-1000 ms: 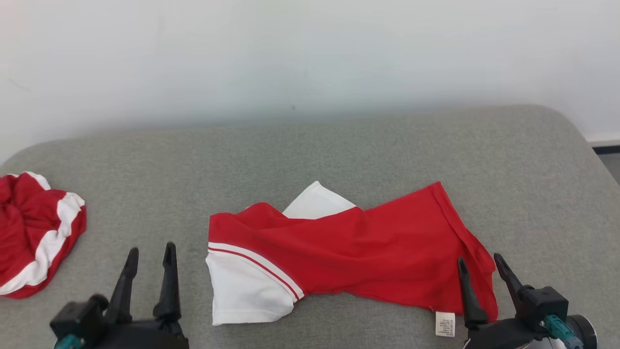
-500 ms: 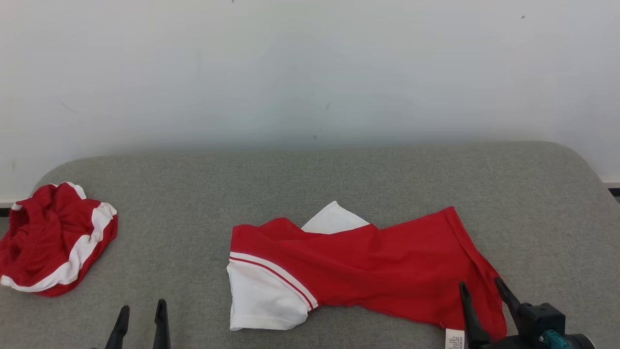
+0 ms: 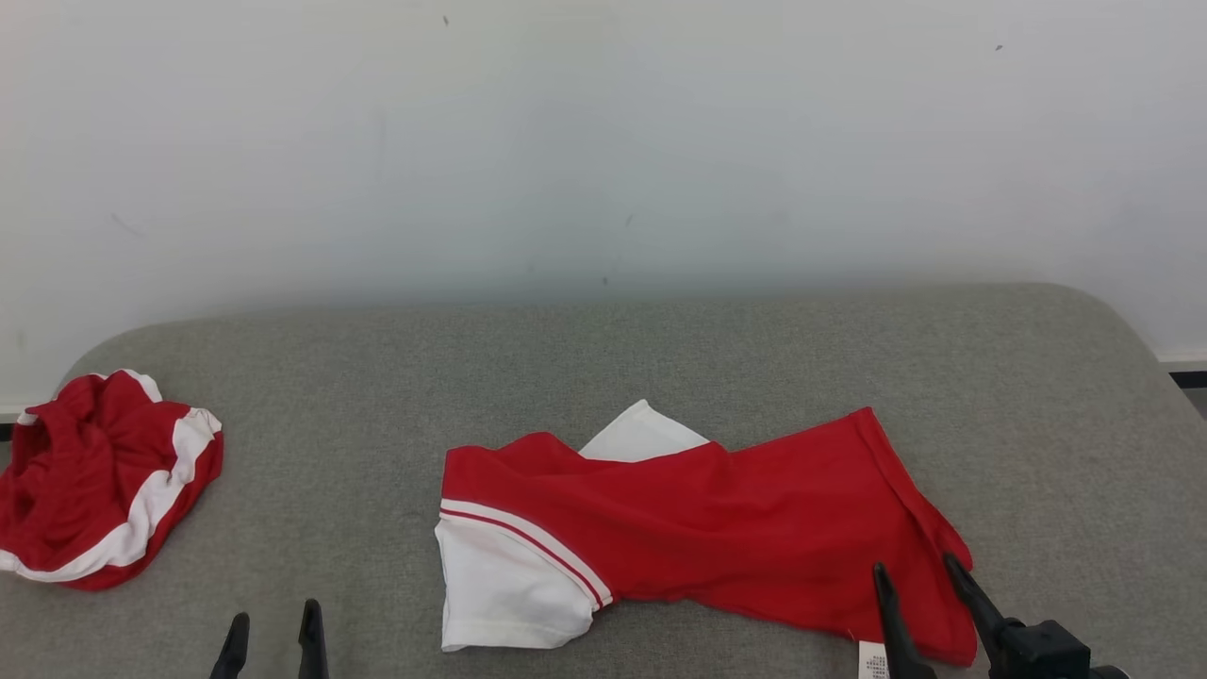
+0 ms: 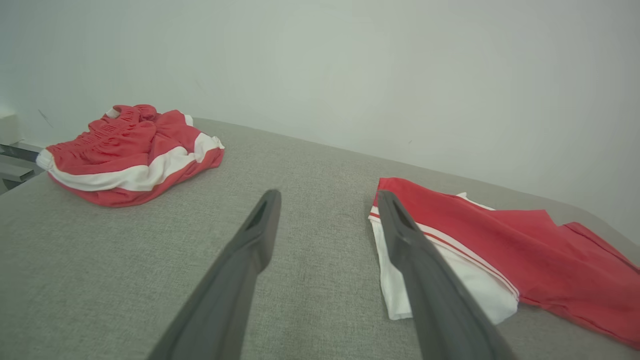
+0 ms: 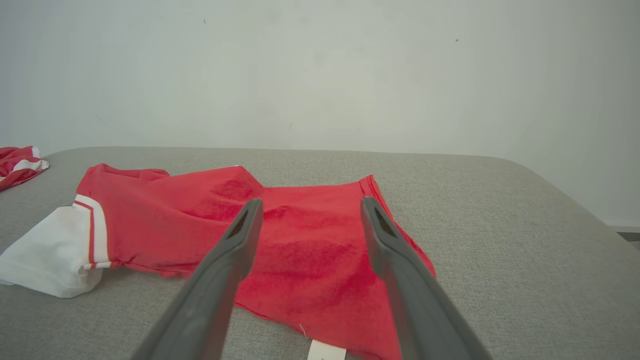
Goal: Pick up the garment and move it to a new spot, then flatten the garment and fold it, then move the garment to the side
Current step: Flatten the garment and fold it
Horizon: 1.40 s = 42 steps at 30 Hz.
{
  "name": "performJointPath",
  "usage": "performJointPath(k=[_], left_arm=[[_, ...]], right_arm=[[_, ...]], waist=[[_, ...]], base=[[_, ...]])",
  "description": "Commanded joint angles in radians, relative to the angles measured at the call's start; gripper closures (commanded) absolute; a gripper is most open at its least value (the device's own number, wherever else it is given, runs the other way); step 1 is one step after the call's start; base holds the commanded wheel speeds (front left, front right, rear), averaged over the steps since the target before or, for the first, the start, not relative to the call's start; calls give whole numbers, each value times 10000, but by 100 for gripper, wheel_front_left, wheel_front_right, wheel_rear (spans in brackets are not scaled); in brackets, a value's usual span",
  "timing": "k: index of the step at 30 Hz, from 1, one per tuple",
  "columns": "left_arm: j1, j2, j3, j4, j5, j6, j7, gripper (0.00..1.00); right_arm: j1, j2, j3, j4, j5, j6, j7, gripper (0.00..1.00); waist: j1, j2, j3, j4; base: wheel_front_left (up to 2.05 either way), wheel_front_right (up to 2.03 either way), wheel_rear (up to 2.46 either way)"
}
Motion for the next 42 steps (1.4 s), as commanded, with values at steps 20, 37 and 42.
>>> performJointPath(k=[20, 37, 42], left_arm=[[-1745, -72, -1704, 1904, 0, 326, 1447, 0], [-2909, -68, -2554, 4050, -754, 935, 1941, 0], [-3004, -70, -2676, 4245, -819, 878, 1809, 0]], right_arm=[[-461, -323, -814, 594, -61, -24, 1722, 0], [-1311, -171, -1173, 2325, -201, -24, 2560, 0], [-1536, -198, -1090, 2768, -94, -24, 2396, 0]], waist=[[1, 1, 859, -439], [1, 1, 1415, -864], [1, 1, 1447, -840]], base=[[0, 0, 0], [0, 0, 0], [0, 0, 0]])
